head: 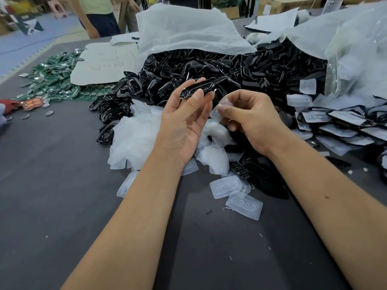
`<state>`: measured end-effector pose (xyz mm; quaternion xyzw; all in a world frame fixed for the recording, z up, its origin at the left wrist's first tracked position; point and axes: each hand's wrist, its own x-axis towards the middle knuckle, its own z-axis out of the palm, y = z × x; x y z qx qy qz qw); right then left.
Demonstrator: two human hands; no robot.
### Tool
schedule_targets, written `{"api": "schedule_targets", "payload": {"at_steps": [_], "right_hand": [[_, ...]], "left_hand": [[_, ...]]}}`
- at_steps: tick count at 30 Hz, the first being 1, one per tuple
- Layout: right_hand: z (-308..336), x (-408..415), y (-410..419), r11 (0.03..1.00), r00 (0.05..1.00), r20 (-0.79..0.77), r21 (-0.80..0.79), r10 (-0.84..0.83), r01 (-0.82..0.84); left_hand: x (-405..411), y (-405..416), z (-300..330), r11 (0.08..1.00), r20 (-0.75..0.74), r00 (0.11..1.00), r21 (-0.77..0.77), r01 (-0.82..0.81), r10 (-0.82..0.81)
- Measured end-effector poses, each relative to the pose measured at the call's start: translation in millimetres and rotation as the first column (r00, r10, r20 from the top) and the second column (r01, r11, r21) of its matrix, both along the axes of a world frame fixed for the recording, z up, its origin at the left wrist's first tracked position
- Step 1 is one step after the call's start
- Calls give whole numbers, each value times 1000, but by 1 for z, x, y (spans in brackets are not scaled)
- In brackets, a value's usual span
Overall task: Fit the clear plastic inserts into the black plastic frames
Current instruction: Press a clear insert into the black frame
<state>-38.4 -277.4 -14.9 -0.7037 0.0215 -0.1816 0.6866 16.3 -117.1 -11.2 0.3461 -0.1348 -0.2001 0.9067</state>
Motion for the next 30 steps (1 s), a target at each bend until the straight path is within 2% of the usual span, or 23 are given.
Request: {"api": "schedule_targets", "payload": {"at_steps": [6,10,13,17,23,30], "right_hand": [[-1,-3,8,995,1000,-17,-102,-2,0],[-1,-5,9,998,998,-3,-29,-56,56],[0,-3,6,991,994,-16,82,-104,105],[2,-2,1,966,996,-21,244,-85,88],[1,-3,0,976,993,51,194,-111,99],[2,-4,1,976,991,59,188,-123,110]], "left_hand": [[-9,3,-1,996,60,998,78,-35,30],[-13,6,-2,994,79,997,108,-27,18],[-17,10,-5,990,94,995,135,-32,20],[-19,12,-7,987,102,993,144,-66,51],[-17,-1,-14,898,264,943,333,-286,203],[-14,-4,-16,865,287,931,381,-327,225]]}}
